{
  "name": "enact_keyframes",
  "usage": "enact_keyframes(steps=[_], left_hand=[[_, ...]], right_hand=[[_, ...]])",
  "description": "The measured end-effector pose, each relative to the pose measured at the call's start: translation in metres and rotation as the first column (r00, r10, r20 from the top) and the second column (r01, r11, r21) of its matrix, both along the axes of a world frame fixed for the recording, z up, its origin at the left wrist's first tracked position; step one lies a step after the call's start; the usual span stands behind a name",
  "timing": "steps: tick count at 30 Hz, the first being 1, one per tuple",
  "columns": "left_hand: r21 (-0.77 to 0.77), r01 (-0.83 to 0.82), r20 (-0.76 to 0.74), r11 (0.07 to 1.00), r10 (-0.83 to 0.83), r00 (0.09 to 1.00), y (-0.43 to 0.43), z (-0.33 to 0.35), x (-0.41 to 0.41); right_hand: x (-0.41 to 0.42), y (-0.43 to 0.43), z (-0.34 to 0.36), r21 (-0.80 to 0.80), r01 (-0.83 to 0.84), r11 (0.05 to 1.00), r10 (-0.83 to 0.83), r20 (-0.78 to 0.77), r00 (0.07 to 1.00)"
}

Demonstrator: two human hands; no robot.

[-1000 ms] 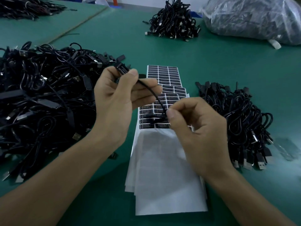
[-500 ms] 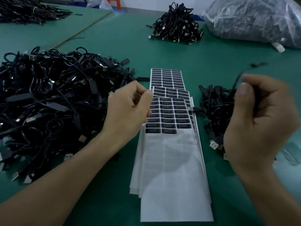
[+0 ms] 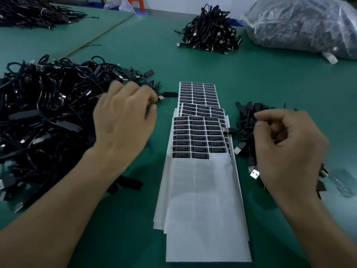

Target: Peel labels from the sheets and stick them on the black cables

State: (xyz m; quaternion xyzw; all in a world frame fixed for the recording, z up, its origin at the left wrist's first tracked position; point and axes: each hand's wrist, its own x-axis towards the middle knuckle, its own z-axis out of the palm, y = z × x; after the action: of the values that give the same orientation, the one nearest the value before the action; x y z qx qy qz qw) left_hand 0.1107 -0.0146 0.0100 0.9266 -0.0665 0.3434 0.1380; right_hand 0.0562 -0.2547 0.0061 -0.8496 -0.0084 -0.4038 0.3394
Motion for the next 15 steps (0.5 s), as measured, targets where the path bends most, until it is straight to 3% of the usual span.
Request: enact_keyframes(steps=[3, 8, 15], left_hand=[[0.031, -0.147, 0.041, 0.989, 0.146, 0.988, 0.015, 0.008, 0.004], [0.179, -0.303, -0.248, 0.936, 0.341, 0.907, 0.028, 0.01, 0.007], [0.159, -0.302, -0.308, 0.94, 0.338, 0.889, 0.032, 0.008, 0.008]], right_hand=[[-0.003, 0.008, -0.004, -0.088, -0.084, 0.993, 0.087, 0.029, 0.996], [-0.008, 0.021, -0.011, -0.119, -0.227, 0.967, 0.227, -0.02, 0.974], [-0.011, 0.024, -0.011, -0.109, -0.284, 0.953, 0.281, -0.043, 0.959]])
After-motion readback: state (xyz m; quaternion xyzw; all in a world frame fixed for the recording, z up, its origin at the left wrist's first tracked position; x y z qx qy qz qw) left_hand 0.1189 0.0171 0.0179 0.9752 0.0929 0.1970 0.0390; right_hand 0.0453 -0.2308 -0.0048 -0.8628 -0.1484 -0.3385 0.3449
